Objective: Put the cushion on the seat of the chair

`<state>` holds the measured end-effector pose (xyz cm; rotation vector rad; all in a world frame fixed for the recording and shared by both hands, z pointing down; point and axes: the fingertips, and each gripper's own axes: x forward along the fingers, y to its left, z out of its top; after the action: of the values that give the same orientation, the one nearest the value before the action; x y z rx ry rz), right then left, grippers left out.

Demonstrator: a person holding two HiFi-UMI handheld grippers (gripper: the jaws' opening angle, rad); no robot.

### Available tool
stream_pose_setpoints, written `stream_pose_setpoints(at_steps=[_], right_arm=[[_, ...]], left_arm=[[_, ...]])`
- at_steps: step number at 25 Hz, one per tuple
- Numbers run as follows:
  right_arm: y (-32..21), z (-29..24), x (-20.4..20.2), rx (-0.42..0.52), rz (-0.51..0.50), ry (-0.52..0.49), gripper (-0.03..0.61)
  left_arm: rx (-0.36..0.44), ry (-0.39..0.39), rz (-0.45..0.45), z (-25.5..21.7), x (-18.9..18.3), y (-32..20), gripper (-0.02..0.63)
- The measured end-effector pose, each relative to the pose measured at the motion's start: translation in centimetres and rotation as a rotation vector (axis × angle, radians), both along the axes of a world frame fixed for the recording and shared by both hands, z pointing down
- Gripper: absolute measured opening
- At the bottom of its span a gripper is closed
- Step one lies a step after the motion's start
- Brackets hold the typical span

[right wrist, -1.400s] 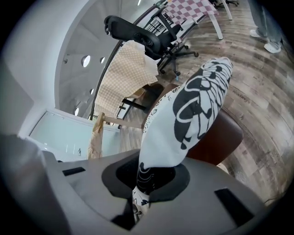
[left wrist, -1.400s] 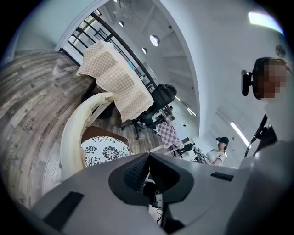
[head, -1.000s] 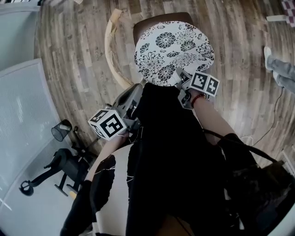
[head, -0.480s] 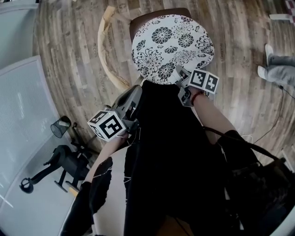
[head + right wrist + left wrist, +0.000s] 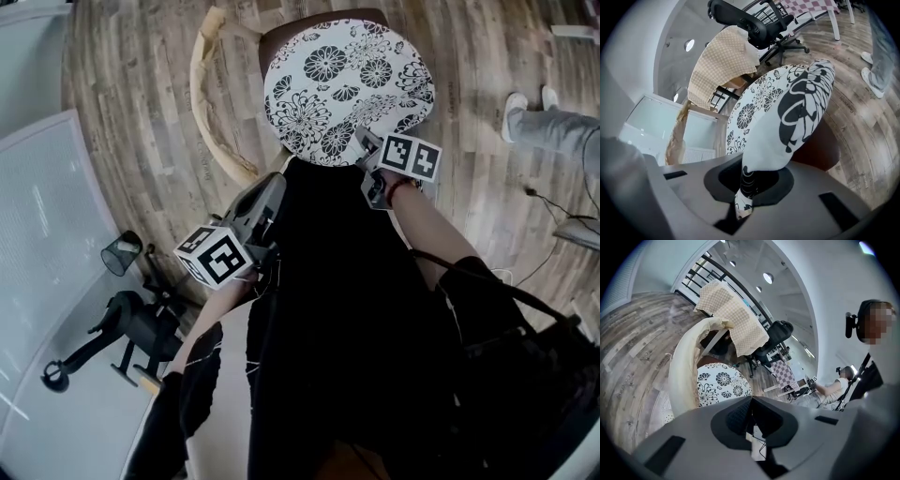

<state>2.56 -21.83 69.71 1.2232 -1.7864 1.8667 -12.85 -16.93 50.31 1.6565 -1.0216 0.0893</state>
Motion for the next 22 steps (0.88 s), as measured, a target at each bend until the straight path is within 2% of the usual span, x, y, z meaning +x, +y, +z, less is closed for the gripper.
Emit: stream_pose_setpoints(at_steps=[7,10,15,22], right_arm=[[1.6,0.9,0.5,0.001,-0.102,0.079,0.028],[2.7,1.9,1.3,-0.034,-0.086,0.100,0.028],[3.2,3.3,2.7,-0.085,0.012,0.075,0.029],[2.6,4.2,3.5,-0.066,-0.003,0.154,0.028]], left_arm=[[-0.007,0.006,0.002,-0.1,0.2,0.1,0.014],[-0.013,0.009,0.004,0.2,0.3,0.4,0.014],[-0.020,0.011,0.010,0.8,0.6,0.6,0.014],[-0.033,0.021,0.030,0.8,1.1,0.9,0.014]])
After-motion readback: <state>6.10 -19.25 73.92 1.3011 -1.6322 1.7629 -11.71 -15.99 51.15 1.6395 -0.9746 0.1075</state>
